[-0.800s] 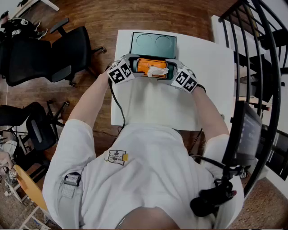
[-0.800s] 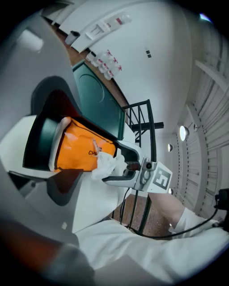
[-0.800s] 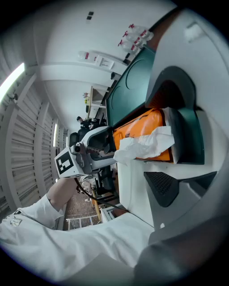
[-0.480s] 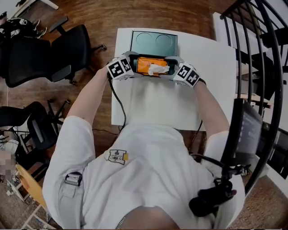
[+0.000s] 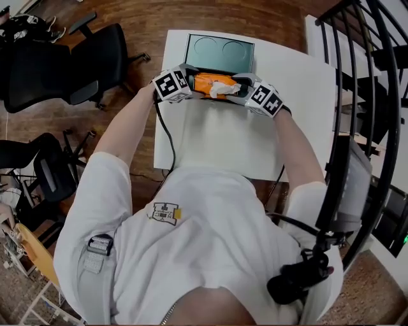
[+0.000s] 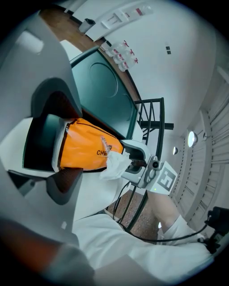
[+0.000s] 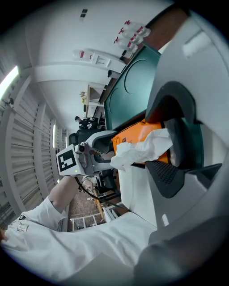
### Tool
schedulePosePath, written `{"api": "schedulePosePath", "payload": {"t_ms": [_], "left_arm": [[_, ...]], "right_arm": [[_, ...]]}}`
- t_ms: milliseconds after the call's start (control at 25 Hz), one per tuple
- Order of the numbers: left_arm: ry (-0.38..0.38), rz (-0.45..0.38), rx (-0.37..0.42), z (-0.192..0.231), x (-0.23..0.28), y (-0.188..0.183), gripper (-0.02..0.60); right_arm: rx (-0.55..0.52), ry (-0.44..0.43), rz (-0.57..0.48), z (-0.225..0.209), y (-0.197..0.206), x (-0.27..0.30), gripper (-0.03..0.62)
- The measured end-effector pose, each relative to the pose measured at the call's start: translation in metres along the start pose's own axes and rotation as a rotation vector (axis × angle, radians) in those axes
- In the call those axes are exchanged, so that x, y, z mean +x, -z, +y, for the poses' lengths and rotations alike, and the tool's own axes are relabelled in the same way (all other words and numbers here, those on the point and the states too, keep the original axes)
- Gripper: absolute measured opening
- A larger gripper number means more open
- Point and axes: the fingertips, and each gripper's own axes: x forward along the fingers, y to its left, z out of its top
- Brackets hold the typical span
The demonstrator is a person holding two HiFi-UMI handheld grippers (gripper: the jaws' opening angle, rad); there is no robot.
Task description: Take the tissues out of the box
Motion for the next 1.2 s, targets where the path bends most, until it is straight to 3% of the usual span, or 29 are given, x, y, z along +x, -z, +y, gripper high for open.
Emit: {"api": "schedulePosePath", "payload": {"t_ms": [400,680,920,1200], "left_arm": [[-0.032,-0.03,0.017,-0.004,-0.019,-0.011,0.341],[-0.075,-0.086,0.12,-0.019,-0.049,-0.042,0.341],[-0.057,-0.136,0.197,-0.065,-0.066,-0.061,0.341],[-0.016,-0.112,0.164,-0.139,-0.035,-0.041,0.341]], "right_arm": [[-0.046,0.048,-0.019,0.004,-0.02,-0.016,0.252],[-0.093,0.143,-0.034,0.019,-0.049,-0.055,0.25],[-0.083,0.215,-0.024,0.062,-0.051,-0.086,0.251],[-0.036,0.184,-0.011,0.128,-0.002,-0.093,0.252]]}}
